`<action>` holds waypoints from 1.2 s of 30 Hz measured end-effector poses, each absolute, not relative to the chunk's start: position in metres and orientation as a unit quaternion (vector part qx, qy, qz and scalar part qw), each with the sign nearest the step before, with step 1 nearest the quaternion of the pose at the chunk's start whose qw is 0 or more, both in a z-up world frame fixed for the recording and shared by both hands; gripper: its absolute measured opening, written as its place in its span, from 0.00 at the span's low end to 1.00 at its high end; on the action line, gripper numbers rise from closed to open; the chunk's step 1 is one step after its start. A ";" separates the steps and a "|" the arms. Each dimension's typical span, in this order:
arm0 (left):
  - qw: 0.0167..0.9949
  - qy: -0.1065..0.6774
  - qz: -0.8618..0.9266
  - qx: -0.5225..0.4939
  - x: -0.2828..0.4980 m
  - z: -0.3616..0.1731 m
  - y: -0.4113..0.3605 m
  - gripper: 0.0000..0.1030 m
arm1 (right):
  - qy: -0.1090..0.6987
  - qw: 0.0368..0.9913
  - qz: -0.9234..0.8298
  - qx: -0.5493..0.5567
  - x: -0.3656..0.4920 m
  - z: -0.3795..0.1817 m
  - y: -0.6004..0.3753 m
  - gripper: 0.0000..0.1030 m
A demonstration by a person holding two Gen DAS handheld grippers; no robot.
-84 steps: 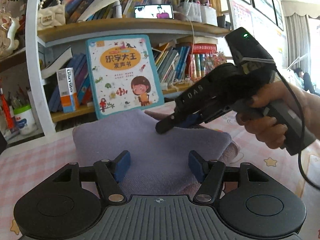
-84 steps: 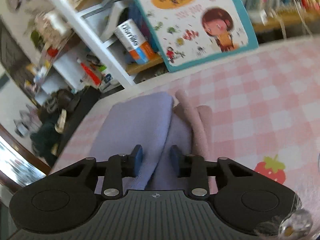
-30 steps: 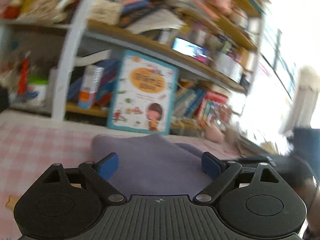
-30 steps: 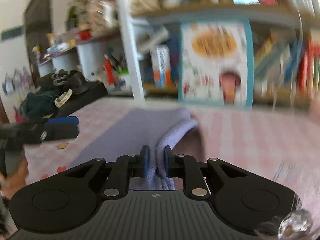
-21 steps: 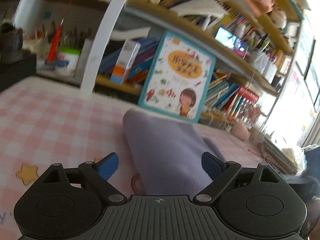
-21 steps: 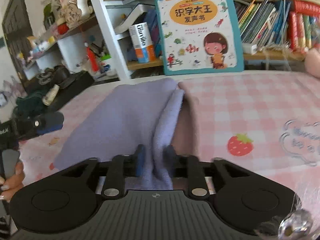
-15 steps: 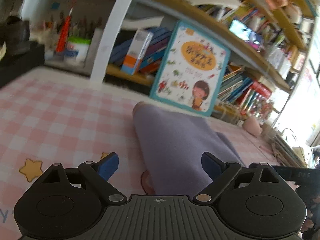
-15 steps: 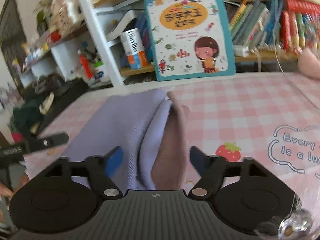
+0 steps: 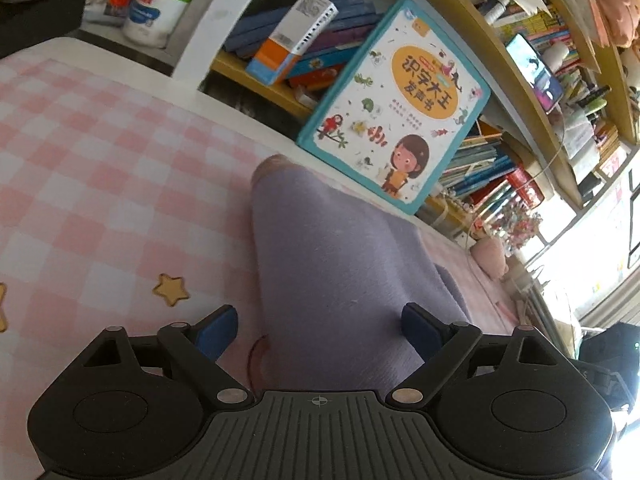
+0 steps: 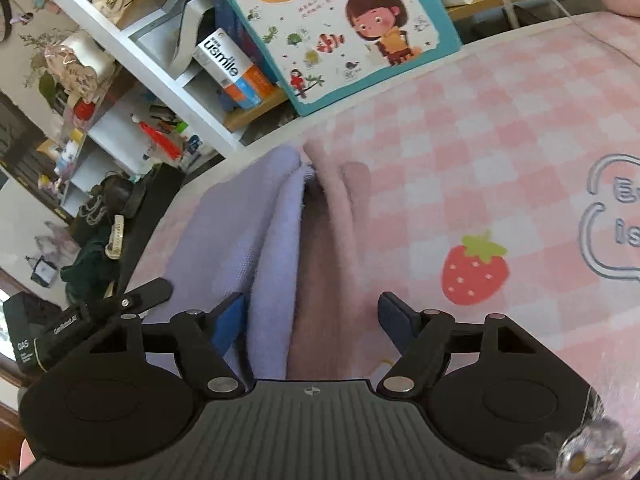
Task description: Fold clothes
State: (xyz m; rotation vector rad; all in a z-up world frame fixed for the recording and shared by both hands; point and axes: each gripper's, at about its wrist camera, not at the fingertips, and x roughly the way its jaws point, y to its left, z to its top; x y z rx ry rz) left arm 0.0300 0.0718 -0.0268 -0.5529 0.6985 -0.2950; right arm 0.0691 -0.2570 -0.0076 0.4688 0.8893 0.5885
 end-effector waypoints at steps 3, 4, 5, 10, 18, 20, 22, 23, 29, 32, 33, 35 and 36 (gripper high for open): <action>0.893 0.336 -0.145 -0.262 0.031 -0.026 0.063 0.75 | 0.414 0.840 0.285 0.205 0.070 -0.009 -0.250 0.50; 0.897 0.334 -0.143 -0.252 0.031 -0.024 0.060 0.74 | 0.410 0.844 0.286 0.195 0.068 -0.009 -0.247 0.48; 0.901 0.332 -0.141 -0.242 0.029 -0.022 0.057 0.71 | 0.405 0.848 0.287 0.186 0.066 -0.009 -0.245 0.45; 0.913 0.327 -0.143 -0.200 0.017 -0.009 0.042 0.61 | 0.379 0.864 0.290 0.161 0.050 -0.007 -0.245 0.23; 0.904 0.345 -0.173 -0.183 0.006 -0.004 0.023 0.60 | 0.339 0.898 0.266 0.090 0.008 0.010 -0.249 0.21; 0.896 0.354 -0.184 -0.194 0.004 -0.006 0.021 0.60 | 0.341 0.897 0.264 0.097 0.002 0.012 -0.257 0.21; 0.888 0.362 -0.194 -0.204 0.002 -0.007 0.020 0.60 | 0.345 0.895 0.263 0.107 -0.004 0.013 -0.265 0.21; 0.886 0.364 -0.197 -0.208 0.002 -0.008 0.021 0.60 | 0.349 0.892 0.263 0.117 -0.004 0.011 -0.270 0.21; 0.884 0.368 -0.198 -0.207 0.003 -0.011 0.021 0.68 | 0.394 0.858 0.274 0.182 0.008 -0.004 -0.288 0.38; 0.884 0.369 -0.200 -0.207 0.005 -0.014 0.022 0.72 | 0.404 0.851 0.277 0.192 0.013 -0.009 -0.288 0.40; 0.883 0.370 -0.201 -0.210 0.007 -0.016 0.023 0.73 | 0.405 0.849 0.278 0.195 0.015 -0.011 -0.288 0.40; 0.879 0.371 -0.204 -0.221 0.009 -0.021 0.025 0.73 | 0.404 0.849 0.279 0.196 0.016 -0.012 -0.287 0.41; 0.875 0.373 -0.206 -0.232 0.010 -0.024 0.027 0.73 | 0.403 0.850 0.279 0.193 0.017 -0.012 -0.286 0.40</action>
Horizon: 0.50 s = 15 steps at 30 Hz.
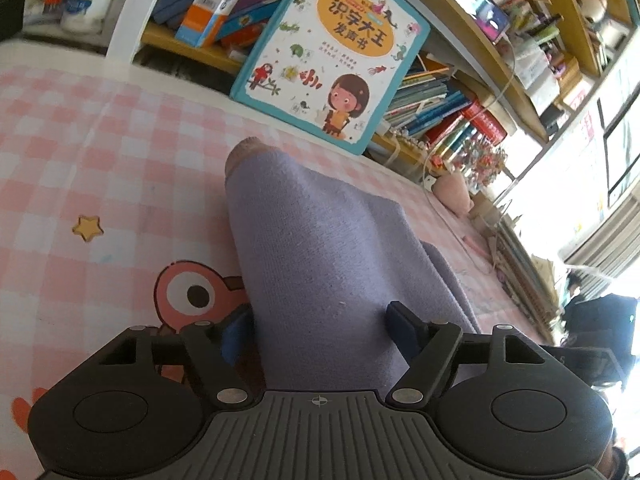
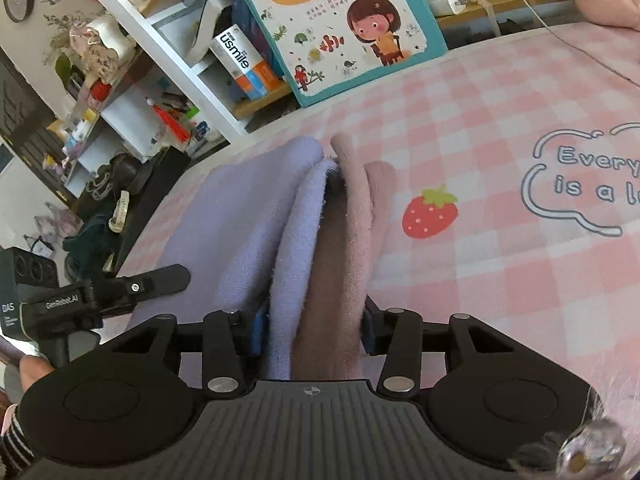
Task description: Fold clothes
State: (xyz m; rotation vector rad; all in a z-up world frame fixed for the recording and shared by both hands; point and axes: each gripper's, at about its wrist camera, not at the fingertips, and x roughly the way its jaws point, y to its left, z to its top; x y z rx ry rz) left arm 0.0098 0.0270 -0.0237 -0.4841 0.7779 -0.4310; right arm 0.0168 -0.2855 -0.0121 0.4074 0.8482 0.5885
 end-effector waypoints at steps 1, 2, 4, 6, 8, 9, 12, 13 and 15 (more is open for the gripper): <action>0.871 0.373 -0.208 -0.241 0.011 -0.026 0.028 0.72 | 0.400 0.853 0.279 0.187 0.016 -0.012 -0.283 0.40; 0.873 0.370 -0.208 -0.241 0.009 -0.027 0.027 0.72 | 0.397 0.856 0.279 0.179 0.015 -0.012 -0.281 0.39; 0.878 0.362 -0.208 -0.233 0.006 -0.025 0.024 0.69 | 0.390 0.862 0.280 0.162 0.013 -0.013 -0.276 0.33; 0.885 0.353 -0.208 -0.221 0.002 -0.022 0.020 0.63 | 0.375 0.868 0.285 0.155 0.010 -0.014 -0.275 0.27; 0.893 0.341 -0.209 -0.206 -0.005 -0.017 0.017 0.61 | 0.359 0.874 0.291 0.151 0.006 -0.013 -0.276 0.24; 0.897 0.335 -0.209 -0.199 -0.008 -0.015 0.016 0.61 | 0.351 0.877 0.293 0.150 0.004 -0.011 -0.276 0.22; 0.905 0.319 -0.211 -0.186 -0.015 -0.009 0.016 0.60 | 0.320 0.888 0.302 0.136 -0.004 -0.003 -0.272 0.21; 0.909 0.312 -0.211 -0.180 -0.016 -0.006 0.016 0.60 | 0.308 0.893 0.304 0.124 -0.007 0.001 -0.269 0.21; 0.914 0.300 -0.214 -0.169 -0.016 0.002 0.018 0.60 | 0.287 0.902 0.308 0.101 -0.009 0.010 -0.262 0.21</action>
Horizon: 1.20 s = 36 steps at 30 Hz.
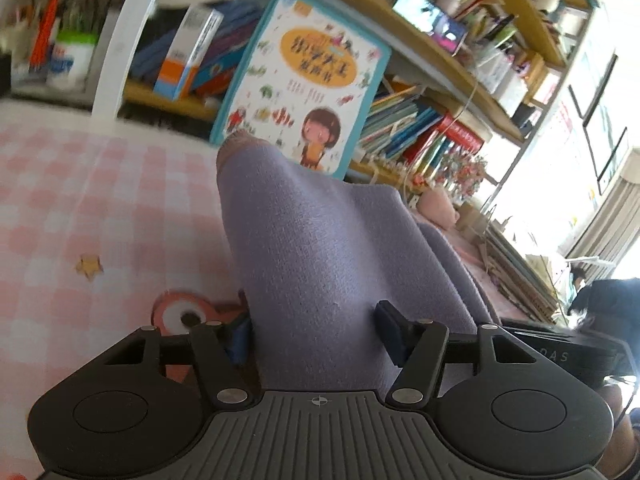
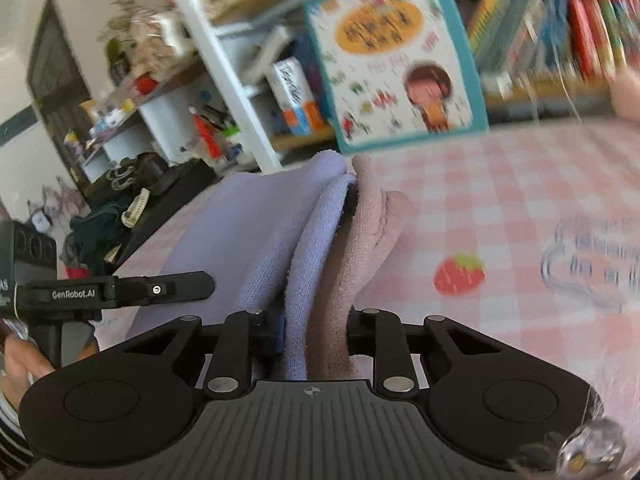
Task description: Fold clothes
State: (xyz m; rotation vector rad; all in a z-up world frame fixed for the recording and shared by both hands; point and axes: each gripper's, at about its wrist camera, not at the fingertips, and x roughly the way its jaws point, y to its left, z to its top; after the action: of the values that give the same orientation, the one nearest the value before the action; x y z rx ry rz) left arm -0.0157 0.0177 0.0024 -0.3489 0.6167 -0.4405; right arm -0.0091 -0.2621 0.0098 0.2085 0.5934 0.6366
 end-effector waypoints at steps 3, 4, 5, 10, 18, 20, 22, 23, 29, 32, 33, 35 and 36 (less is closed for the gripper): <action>0.920 0.288 -0.217 -0.157 -0.009 0.016 0.021 0.60 | 0.269 0.909 0.310 0.078 -0.005 0.023 -0.253 0.20; 0.920 0.286 -0.218 -0.154 -0.005 0.020 0.022 0.60 | 0.267 0.910 0.310 0.074 -0.001 0.027 -0.251 0.20; 0.921 0.284 -0.218 -0.151 -0.001 0.023 0.024 0.60 | 0.265 0.910 0.310 0.071 0.003 0.030 -0.248 0.20; 0.925 0.276 -0.215 -0.148 0.030 0.034 0.033 0.61 | 0.258 0.915 0.305 0.060 0.032 0.040 -0.235 0.21; 0.921 0.289 -0.204 -0.164 0.101 0.018 0.053 0.61 | 0.280 0.913 0.289 0.071 0.103 0.035 -0.211 0.21; 0.922 0.289 -0.197 -0.166 0.113 0.014 0.054 0.60 | 0.282 0.913 0.285 0.072 0.116 0.029 -0.207 0.21; 0.923 0.288 -0.190 -0.171 0.126 0.010 0.055 0.60 | 0.284 0.914 0.280 0.075 0.128 0.023 -0.204 0.21; 0.923 0.287 -0.188 -0.173 0.132 0.008 0.055 0.60 | 0.285 0.914 0.278 0.078 0.134 0.020 -0.203 0.21; 0.923 0.290 -0.183 -0.177 0.161 -0.005 0.053 0.60 | 0.294 0.912 0.271 0.088 0.164 0.007 -0.205 0.21; 0.924 0.288 -0.177 -0.181 0.169 -0.010 0.053 0.60 | 0.299 0.910 0.273 0.096 0.177 0.002 -0.207 0.21; 0.924 0.286 -0.176 -0.182 0.171 -0.012 0.053 0.60 | 0.300 0.908 0.273 0.099 0.180 0.000 -0.207 0.21; 0.924 0.284 -0.173 -0.188 0.174 -0.015 0.055 0.60 | 0.303 0.906 0.274 0.109 0.186 -0.003 -0.209 0.21; 0.923 0.284 -0.173 -0.192 0.175 -0.016 0.056 0.60 | 0.305 0.905 0.274 0.114 0.188 -0.005 -0.210 0.21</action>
State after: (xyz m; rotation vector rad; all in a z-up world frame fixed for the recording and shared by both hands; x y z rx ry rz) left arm 0.1752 0.0557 -0.0165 -0.3933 0.5830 -0.3544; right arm 0.1882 -0.2098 -0.0051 0.2353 0.6291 0.5669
